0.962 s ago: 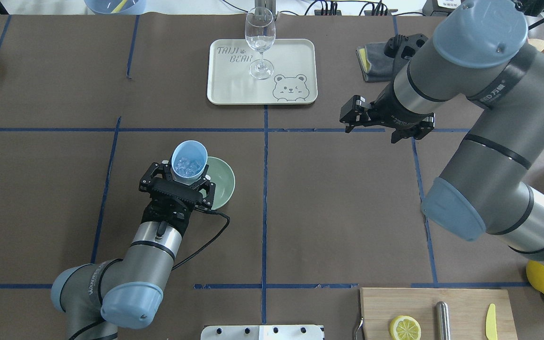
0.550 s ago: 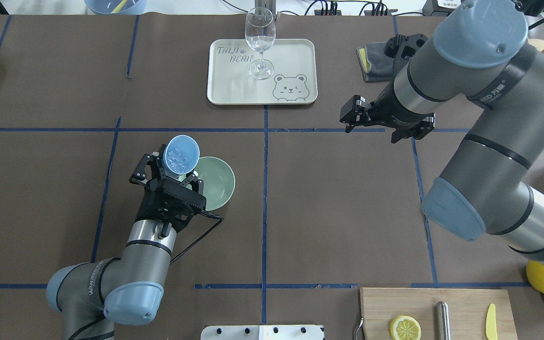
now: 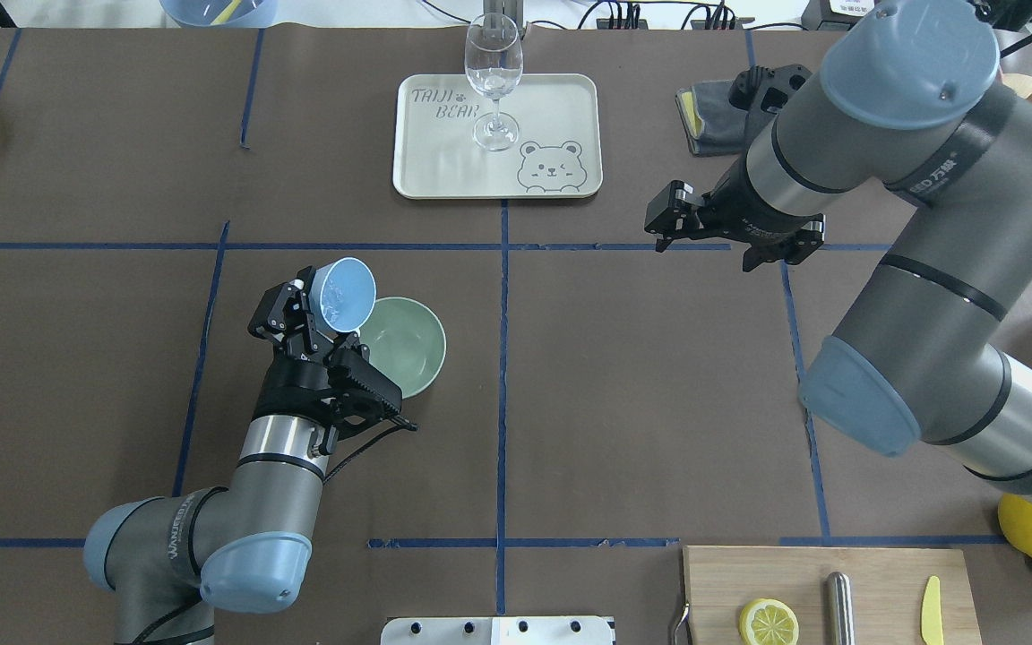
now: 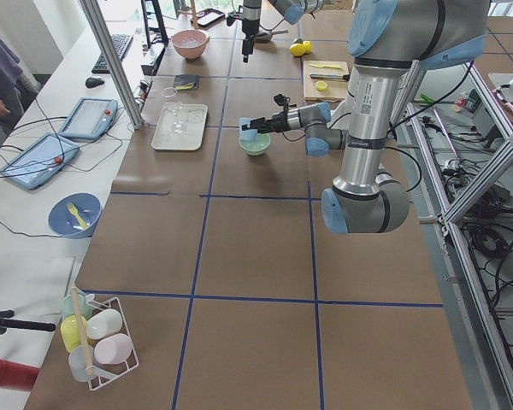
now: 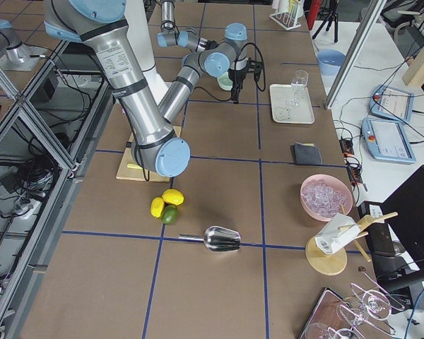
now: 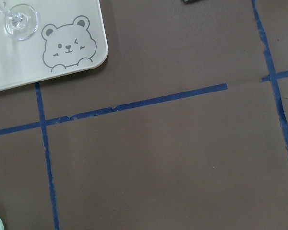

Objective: Pour ice into bowl

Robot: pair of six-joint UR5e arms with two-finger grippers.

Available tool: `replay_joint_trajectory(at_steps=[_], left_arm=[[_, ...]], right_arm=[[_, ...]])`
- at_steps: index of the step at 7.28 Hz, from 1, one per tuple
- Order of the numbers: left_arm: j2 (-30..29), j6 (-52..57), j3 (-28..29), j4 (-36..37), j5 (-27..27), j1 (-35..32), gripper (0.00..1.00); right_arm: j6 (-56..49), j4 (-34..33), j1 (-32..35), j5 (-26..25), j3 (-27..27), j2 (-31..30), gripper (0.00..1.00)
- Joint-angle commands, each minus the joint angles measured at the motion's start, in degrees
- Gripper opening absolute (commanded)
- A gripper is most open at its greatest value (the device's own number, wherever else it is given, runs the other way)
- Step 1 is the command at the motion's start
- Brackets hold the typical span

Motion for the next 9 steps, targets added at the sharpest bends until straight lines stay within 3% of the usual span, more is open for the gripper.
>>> replay_joint_trajectory(at_steps=[1, 2, 9], left_arm=[[0.01, 10.55, 0.08, 2.99, 2.29, -0.47, 0.00], [0.09, 15.65, 0.78, 3.08, 4.99, -0.65, 0.00], [0.01, 31.76, 0.96, 10.03, 8.18, -1.09, 0.00]], right_arm=[[0.00, 0.00, 0.00, 0.09, -0.01, 0.00, 1.00], [0.09, 0.00, 0.00, 0.09, -0.01, 0.09, 1.00], [0.09, 0.09, 0.09, 0.53, -0.27, 0.00, 1.00]])
